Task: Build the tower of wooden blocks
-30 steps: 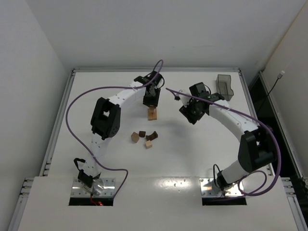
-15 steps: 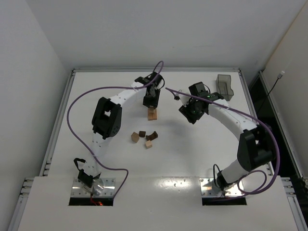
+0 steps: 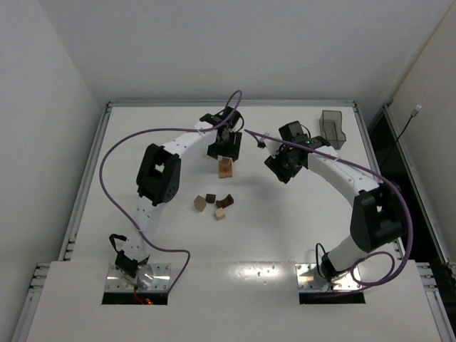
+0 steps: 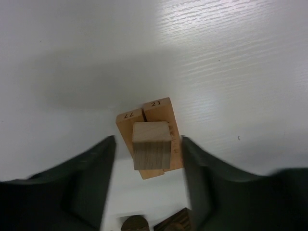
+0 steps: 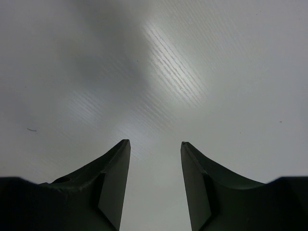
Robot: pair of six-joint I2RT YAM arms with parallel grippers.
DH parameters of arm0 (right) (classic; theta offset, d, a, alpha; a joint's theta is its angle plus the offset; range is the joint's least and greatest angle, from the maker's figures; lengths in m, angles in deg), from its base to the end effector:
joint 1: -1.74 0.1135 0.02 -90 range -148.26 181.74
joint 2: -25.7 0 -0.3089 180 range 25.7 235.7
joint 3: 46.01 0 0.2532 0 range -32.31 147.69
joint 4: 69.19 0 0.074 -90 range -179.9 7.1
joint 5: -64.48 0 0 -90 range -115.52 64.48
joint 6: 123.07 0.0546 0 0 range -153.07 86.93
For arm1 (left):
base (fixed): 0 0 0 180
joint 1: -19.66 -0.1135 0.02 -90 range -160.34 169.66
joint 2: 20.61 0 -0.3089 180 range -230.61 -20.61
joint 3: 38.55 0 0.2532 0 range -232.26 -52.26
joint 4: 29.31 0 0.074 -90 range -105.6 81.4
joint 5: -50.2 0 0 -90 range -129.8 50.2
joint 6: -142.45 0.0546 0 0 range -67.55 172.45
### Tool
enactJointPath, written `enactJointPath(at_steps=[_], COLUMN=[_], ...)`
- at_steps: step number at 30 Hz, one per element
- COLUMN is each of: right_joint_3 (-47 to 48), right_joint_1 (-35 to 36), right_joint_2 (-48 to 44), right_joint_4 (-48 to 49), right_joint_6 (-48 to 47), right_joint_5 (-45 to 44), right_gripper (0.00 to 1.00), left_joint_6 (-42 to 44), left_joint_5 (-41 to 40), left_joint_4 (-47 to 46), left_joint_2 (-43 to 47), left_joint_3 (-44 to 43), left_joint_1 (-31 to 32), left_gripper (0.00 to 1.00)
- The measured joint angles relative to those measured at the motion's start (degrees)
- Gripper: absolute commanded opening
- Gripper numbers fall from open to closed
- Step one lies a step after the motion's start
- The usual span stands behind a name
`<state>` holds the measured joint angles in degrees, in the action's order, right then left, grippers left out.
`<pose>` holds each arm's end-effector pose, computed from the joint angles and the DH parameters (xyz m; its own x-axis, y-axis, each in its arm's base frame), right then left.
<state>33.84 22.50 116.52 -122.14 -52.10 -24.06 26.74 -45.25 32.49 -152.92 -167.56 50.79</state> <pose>0.3076 0.1181 0.2587 -0.6750 -0.6045 -0.4231 -0.6187 0.7761 -0.1217 0.4604 -0.2720 0.2109 -0.9080 0.0439 -0.4167 0.0960 0.9898 -0.1050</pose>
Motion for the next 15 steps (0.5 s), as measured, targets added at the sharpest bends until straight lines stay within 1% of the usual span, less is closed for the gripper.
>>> enactJointPath(at_steps=[1, 4, 8, 9, 11, 12, 15], right_joint_3=[0.0, 0.0, 0.0, 0.0, 0.0, -0.17, -3.15], right_joint_1=[0.0, 0.0, 0.0, 0.0, 0.0, 0.02, 0.35], right_joint_2=[0.0, 0.0, 0.0, 0.0, -0.2, -0.66, -5.57], right_joint_4=[0.02, 0.0, 0.0, 0.0, 0.0, 0.11, 0.74], right_joint_6=[0.0, 0.0, 0.0, 0.0, -0.17, -0.37, -2.08], right_joint_5=[0.0, 0.0, 0.0, 0.0, 0.09, 0.11, 1.36], right_gripper=[0.43, 0.43, 0.43, 0.41, 0.41, 0.39, 0.4], left_joint_6=[0.24, 0.09, 0.17, 0.17, 0.17, 0.11, -0.44], left_joint_5=[0.0, 0.31, 1.14, 1.14, 0.98, 0.85, -0.11], left_joint_4=[0.0, -0.11, -0.15, -0.22, -1.68, -2.36, -4.24], left_joint_2=[-0.02, -0.02, 0.02, 0.15, 1.81, 3.63, 12.87], left_joint_3=[0.0, 0.0, 0.0, 0.04, 1.92, 3.82, 11.87], left_joint_1=[0.0, 0.0, 0.0, 0.0, 0.0, -0.04, -0.55], left_gripper=[0.73, 0.88, 0.88, 0.88, 0.88, 0.88, 0.88])
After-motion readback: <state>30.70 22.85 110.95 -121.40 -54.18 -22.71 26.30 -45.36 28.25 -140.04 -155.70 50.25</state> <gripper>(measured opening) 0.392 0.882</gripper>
